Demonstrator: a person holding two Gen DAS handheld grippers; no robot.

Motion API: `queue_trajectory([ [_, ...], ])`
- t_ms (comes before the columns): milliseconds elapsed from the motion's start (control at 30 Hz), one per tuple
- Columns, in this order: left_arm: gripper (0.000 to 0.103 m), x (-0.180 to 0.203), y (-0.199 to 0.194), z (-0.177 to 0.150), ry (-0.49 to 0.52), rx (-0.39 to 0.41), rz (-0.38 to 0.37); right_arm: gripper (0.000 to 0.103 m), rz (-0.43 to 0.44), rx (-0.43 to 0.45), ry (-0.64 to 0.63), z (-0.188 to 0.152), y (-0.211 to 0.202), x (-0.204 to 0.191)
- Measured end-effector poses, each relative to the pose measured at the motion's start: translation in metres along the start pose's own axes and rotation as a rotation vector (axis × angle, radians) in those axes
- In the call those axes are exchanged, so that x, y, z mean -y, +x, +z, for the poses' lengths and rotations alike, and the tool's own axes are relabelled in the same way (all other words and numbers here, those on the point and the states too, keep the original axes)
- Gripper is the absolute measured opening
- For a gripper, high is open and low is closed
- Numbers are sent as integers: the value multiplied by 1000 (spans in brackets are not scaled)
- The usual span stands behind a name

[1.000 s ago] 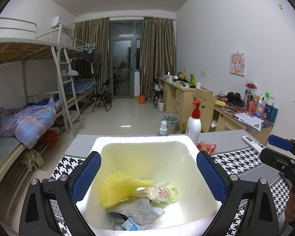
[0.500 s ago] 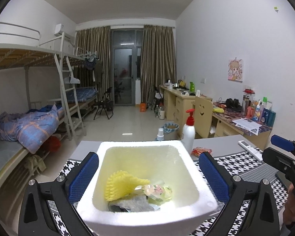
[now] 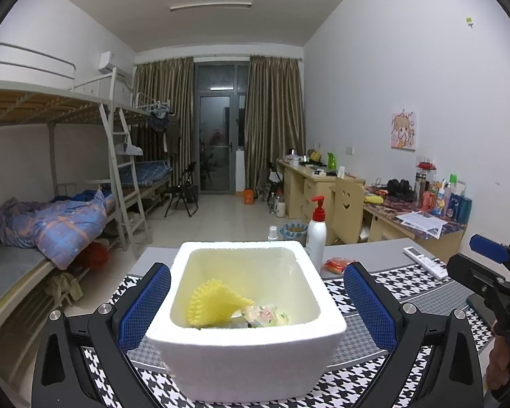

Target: Organize soft objects

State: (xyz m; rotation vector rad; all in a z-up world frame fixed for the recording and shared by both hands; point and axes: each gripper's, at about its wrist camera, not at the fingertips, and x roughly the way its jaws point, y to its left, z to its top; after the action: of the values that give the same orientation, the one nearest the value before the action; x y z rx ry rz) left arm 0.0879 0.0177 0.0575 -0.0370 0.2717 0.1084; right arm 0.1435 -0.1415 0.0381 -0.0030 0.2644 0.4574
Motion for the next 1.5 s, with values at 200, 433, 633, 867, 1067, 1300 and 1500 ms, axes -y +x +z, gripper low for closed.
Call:
queue_trajectory([
  [200, 102, -1, -16, -6, -14, 35, 17, 102, -108, 37, 5, -7, -15, -8],
  [433, 102, 8, -33, -17, 33, 90, 45, 102, -130, 45, 16, -19, -28, -15],
  [633, 102, 15, -43, -28, 71, 86, 14, 102, -106, 55, 16, -28, -38, -19],
  [867, 102, 10, -58, -37, 60, 115, 34, 102, -83, 67, 10, -37, -48, -26],
  [1067, 102, 9, -66, -44, 57, 115, 45, 102, -61, 77, -3, -43, -58, -33],
  [1300, 102, 9, -77, -51, 69, 121, 76, 102, -23, 85, -12, -53, -62, -40],
  [1500, 102, 6, -85, -63, 60, 105, 77, 102, 4, 79, -19, -64, -66, -46],
])
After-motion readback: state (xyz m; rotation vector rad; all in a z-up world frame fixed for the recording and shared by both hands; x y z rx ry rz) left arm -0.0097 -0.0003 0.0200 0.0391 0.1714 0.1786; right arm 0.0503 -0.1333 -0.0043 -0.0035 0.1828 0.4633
